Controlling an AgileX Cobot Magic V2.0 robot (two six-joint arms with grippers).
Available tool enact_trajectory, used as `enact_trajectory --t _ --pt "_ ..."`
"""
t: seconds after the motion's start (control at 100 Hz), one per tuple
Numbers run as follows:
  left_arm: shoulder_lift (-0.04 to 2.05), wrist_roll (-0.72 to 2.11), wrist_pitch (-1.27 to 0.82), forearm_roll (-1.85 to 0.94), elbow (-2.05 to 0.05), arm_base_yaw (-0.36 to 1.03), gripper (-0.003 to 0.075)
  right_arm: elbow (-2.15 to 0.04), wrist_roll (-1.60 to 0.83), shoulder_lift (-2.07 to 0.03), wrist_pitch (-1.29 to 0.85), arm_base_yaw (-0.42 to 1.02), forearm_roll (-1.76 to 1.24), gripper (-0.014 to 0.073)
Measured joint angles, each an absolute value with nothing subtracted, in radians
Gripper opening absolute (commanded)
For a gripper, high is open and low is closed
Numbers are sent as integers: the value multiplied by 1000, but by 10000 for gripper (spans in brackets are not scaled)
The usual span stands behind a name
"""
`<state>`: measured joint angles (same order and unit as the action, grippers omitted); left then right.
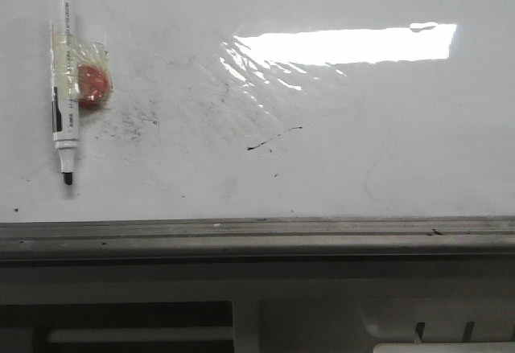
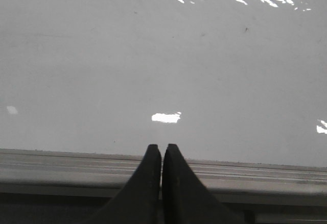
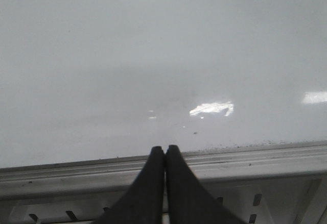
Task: Write number 8 on whiteboard
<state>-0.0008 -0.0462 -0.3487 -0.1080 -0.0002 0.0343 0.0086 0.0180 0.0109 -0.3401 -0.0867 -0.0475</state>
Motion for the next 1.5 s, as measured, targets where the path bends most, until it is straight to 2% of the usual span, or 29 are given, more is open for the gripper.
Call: enact_trajectory --t 1.1,1.29,1.5 --pt "-1 -46 -315 -104 0 34 -20 9 18 11 -317 -87 -94 -67" --pt "-1 -46 -228 -106 0 34 -20 10 20 11 -237 -87 -133 -67" --pt "-1 -46 -136 -106 0 34 -20 10 20 11 6 -87 -133 -67"
